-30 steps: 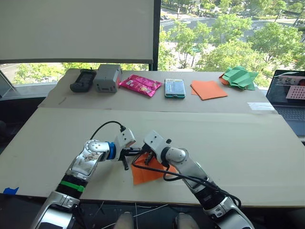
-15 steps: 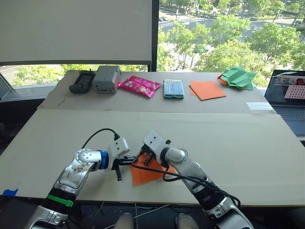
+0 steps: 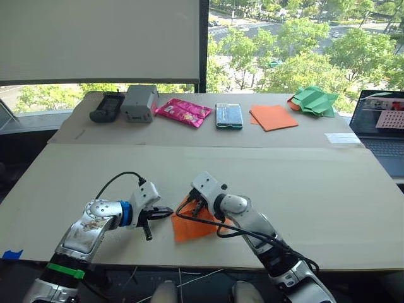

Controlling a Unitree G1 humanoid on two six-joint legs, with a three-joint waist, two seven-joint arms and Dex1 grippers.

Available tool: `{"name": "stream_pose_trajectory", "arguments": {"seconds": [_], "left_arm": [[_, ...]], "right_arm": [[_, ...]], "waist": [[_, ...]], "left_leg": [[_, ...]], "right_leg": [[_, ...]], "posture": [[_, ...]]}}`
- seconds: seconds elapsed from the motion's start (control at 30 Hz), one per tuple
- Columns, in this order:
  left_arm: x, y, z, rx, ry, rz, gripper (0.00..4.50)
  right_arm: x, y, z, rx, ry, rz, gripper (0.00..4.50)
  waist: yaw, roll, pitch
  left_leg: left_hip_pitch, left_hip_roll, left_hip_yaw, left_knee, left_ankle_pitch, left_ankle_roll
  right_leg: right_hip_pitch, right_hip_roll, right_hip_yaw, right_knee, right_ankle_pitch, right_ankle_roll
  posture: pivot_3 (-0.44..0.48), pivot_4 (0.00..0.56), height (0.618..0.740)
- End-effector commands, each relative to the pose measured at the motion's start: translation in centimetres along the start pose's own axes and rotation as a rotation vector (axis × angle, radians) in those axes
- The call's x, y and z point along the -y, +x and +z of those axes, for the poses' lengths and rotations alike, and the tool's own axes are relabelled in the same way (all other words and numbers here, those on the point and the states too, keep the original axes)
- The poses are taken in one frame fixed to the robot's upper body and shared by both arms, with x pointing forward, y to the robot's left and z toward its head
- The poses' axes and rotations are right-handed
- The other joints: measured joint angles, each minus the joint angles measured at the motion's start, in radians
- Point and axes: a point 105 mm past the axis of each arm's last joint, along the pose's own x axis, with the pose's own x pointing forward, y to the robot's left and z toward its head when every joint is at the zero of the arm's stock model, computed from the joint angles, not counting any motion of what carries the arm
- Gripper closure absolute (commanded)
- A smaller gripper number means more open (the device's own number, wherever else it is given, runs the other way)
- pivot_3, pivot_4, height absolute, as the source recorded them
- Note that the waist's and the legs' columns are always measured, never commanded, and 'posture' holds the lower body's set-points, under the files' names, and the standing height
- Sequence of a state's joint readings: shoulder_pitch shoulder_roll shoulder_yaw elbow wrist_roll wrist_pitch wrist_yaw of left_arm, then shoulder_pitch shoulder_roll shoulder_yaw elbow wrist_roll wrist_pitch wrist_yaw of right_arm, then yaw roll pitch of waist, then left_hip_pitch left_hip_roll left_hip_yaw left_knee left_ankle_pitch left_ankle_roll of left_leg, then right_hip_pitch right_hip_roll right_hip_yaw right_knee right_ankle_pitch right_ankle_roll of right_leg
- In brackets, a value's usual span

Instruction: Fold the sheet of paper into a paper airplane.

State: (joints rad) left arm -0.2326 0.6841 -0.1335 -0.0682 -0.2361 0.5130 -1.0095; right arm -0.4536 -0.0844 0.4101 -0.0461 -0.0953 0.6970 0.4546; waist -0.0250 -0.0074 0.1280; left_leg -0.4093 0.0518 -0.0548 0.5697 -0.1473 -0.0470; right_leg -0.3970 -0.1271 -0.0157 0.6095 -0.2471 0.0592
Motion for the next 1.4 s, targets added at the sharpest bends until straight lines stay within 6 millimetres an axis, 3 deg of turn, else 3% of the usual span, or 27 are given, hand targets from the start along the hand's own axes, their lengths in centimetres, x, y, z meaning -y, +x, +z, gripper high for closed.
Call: {"name": "stream_pose_trajectory", "arguments": {"seconds": [0.03,0.17,0.27,0.53,0.7,0.9,1.13,1.4], "left_arm": [[-1.4,-1.9,2.6,0.048,0.006,0.068,4.48],[-1.0,-2.2,5.5,0.126,0.032,0.056,4.48],[0.0,-0.6,6.1,0.152,0.037,0.021,4.48],[1.6,2.5,3.9,0.099,0.036,-0.04,4.48],[1.7,3.6,1.8,0.018,0.088,-0.051,4.48],[1.9,4.1,-0.9,-0.061,0.126,-0.068,4.48],[1.8,4.2,-1.1,-0.055,0.125,-0.068,4.48],[1.8,4.2,-1.3,-0.06,0.124,-0.059,4.48]], "right_arm": [[0.8,-2.3,4.1,0.156,0.052,0.0,4.5],[1.7,-4.6,6.1,0.221,0.104,-0.007,4.5],[2.4,-6.2,6.0,0.212,0.117,-0.022,4.5],[4.8,-10.1,-0.4,-0.045,-0.027,-0.045,4.5],[4.2,-11.6,-3.4,-0.163,-0.136,0.031,4.5],[3.2,-11.7,-5.7,-0.221,-0.171,0.092,4.5],[1.2,-10.7,-5.5,-0.132,-0.078,0.164,4.5],[0.4,-9.6,-0.3,0.145,0.141,0.223,4.5]], "waist": [[0.002,-0.002,0.002],[0.013,-0.004,0.002],[0.02,-0.003,0.002],[0.027,-0.007,0.005],[0.024,-0.008,0.006],[0.024,-0.005,0.005],[0.024,-0.007,0.005],[0.025,-0.005,0.004]], "left_leg": [[-0.002,0.0,0.0,0.0,0.0,0.0],[-0.006,0.0,-0.001,0.0,0.001,0.001],[-0.006,0.0,0.0,0.0,0.001,0.001],[-0.006,-0.001,0.001,0.002,0.0,0.001],[-0.005,0.0,0.001,0.001,0.0,0.001],[-0.001,-0.001,0.002,0.001,0.0,0.0],[0.002,-0.001,0.003,0.002,0.0,0.0],[0.002,-0.001,0.003,0.002,0.0,0.0]], "right_leg": [[-0.002,0.0,0.0,0.0,0.0,0.0],[-0.006,0.002,0.0,0.002,0.001,0.0],[-0.004,0.002,0.0,0.001,0.001,0.0],[-0.002,0.001,0.001,-0.003,0.001,0.0],[-0.003,0.001,0.001,-0.004,0.0,0.0],[0.005,0.0,0.0,-0.014,0.0,0.0],[0.008,-0.002,0.0,-0.016,0.0,0.001],[0.009,-0.002,0.0,-0.015,0.0,0.001]], "posture": [[0.0,0.15,0.702],[0.0,0.15,0.702],[0.0,0.15,0.702],[0.0,0.15,0.702],[0.0,0.15,0.702],[0.0,0.15,0.702],[0.0,0.15,0.702],[0.0,0.15,0.702]]}}
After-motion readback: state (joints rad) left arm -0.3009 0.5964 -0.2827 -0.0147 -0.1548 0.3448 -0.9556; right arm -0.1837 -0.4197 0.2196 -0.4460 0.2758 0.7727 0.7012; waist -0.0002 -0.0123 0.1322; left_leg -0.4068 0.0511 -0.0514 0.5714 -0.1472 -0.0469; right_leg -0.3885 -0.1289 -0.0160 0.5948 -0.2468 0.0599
